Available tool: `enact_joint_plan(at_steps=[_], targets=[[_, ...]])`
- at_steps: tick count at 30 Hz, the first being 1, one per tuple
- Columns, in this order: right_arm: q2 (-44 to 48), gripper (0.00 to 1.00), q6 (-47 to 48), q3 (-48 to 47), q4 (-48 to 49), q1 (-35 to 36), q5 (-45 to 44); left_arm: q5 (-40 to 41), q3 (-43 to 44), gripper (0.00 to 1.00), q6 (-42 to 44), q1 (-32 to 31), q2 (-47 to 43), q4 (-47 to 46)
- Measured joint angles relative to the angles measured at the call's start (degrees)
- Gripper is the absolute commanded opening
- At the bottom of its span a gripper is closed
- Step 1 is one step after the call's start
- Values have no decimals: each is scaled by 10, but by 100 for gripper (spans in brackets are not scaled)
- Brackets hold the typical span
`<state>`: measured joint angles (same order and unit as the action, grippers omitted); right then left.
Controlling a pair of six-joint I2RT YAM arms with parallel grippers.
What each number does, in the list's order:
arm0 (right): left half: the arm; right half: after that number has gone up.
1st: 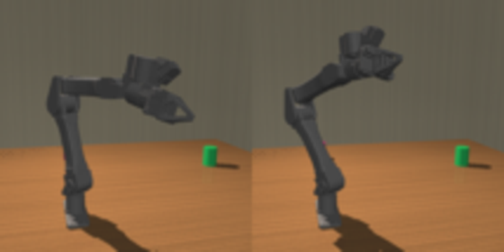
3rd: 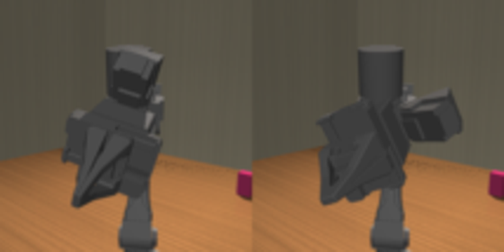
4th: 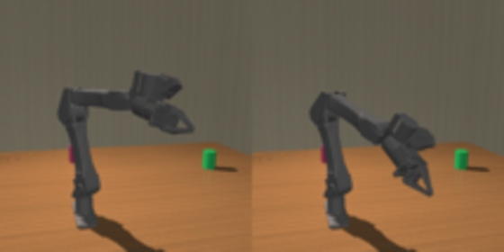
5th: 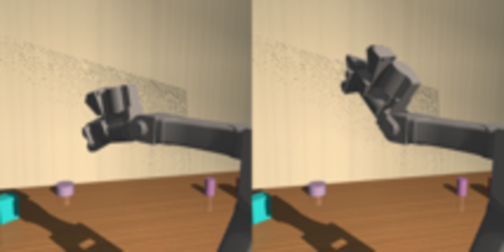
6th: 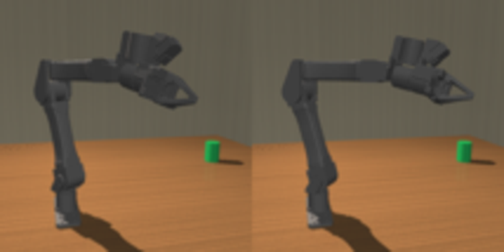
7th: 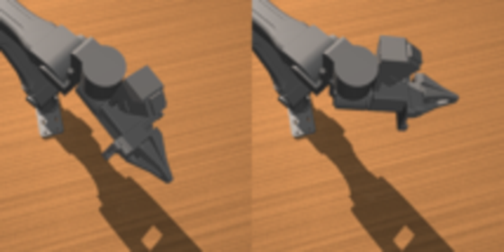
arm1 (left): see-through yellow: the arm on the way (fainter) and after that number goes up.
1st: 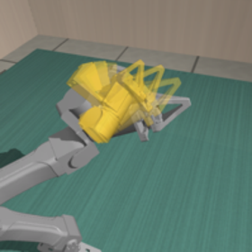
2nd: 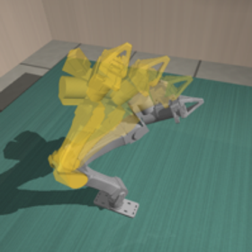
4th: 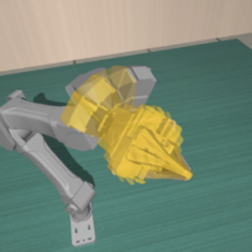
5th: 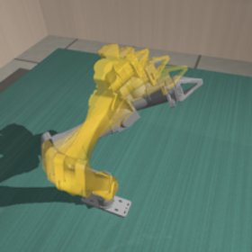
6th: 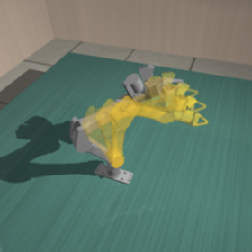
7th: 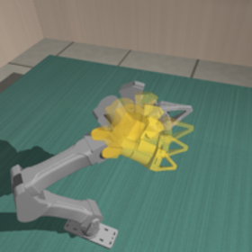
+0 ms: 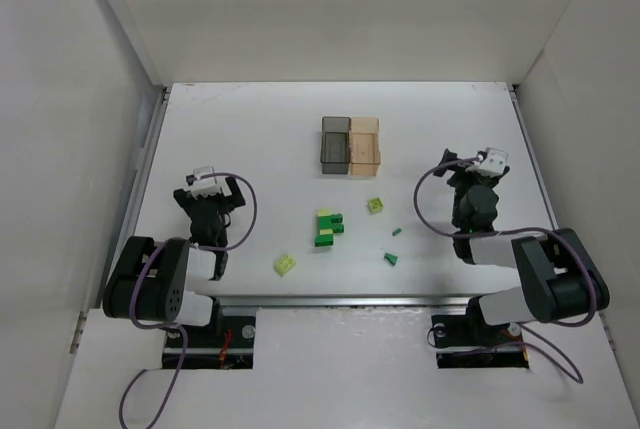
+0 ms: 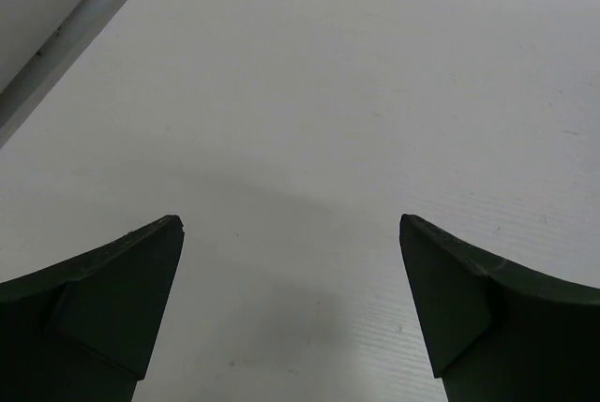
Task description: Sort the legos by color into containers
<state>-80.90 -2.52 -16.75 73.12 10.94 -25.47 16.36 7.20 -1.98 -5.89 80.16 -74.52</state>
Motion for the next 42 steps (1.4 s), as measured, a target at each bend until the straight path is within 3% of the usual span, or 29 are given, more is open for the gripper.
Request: enact_joint_plan(at_steps=[4, 8, 13, 15, 19, 22, 25, 30, 34, 42], targets=[[46, 100, 18, -47, -142, 0, 20, -10, 0, 100, 7, 0, 0, 0], [66, 100, 97, -211, -310, 19, 43, -27, 0, 100, 15, 0, 0, 0], [86, 100, 267, -341, -374, 98, -9, -86, 0, 100, 43, 0, -33, 19], [89, 100, 315, -376, -386, 129, -47, -140, 33, 100, 97, -1, -103, 107], [86, 100, 315, -471, -487, 167, -127, -299, 232, 100, 323, -30, -193, 344], [70, 100, 260, -597, -669, 165, -48, -346, 335, 100, 434, -52, -222, 424], [54, 100, 184, -678, -811, 161, 63, -329, 401, 100, 408, -59, -222, 491], [26, 100, 54, -630, -942, 162, 190, -300, 502, 100, 310, -60, -173, 624], [-40, 93, -22, -544, -1019, 170, 240, -298, 447, 100, 301, -69, -192, 684], [-156, 83, -65, -526, -1057, 180, 254, -300, 402, 100, 291, -108, -176, 825]])
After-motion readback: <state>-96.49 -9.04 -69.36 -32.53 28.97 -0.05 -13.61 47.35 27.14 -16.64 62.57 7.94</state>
